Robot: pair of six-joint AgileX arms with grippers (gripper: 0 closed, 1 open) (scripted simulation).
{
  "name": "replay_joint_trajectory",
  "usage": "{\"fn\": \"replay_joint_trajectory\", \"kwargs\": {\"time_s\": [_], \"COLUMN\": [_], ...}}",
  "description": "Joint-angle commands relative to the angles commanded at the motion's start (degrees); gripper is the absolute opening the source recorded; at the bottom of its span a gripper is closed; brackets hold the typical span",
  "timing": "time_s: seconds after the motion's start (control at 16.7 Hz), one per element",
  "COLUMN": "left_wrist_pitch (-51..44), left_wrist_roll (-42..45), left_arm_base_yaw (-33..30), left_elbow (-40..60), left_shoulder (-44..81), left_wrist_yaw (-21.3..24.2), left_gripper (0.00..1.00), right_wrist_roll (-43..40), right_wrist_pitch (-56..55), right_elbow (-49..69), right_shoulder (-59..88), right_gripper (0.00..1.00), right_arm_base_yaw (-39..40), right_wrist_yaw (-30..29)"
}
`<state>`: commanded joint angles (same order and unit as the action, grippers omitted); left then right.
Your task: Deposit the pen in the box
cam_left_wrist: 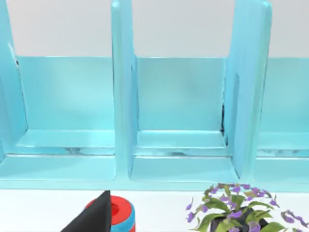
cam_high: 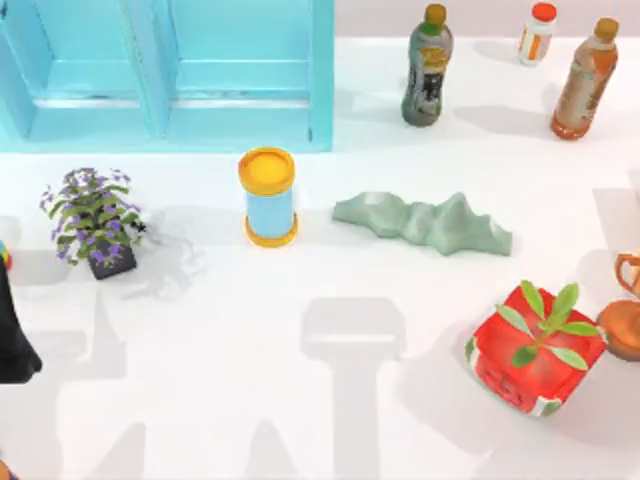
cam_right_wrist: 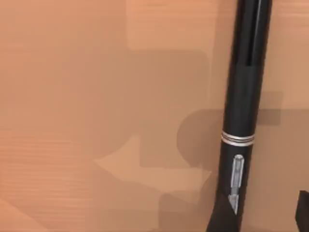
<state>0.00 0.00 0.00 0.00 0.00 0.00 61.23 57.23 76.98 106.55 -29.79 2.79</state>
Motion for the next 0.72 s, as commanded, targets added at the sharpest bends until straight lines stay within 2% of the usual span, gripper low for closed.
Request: {"fn": "replay_joint_trajectory", "kwargs": {"time_s": [0.36, 0.72], "left_wrist_pitch": [0.0, 0.0], "left_wrist_roll": [0.0, 0.0], "left_arm_base_yaw": [0.0, 0.0], "left_elbow": [0.0, 0.0], "left_shoulder": [0.0, 0.0], "left_wrist_yaw": [0.0, 0.0], "left_gripper": [1.00, 1.00], "right_wrist_roll": [0.0, 0.0], "right_wrist_pitch": [0.0, 0.0], "right_elbow": [0.0, 0.0], "right_shoulder": [0.0, 0.0], "right_gripper": [0.98, 1.00], "right_arm_base_yaw": [0.0, 0.0], "right_wrist_yaw": [0.0, 0.0]}}
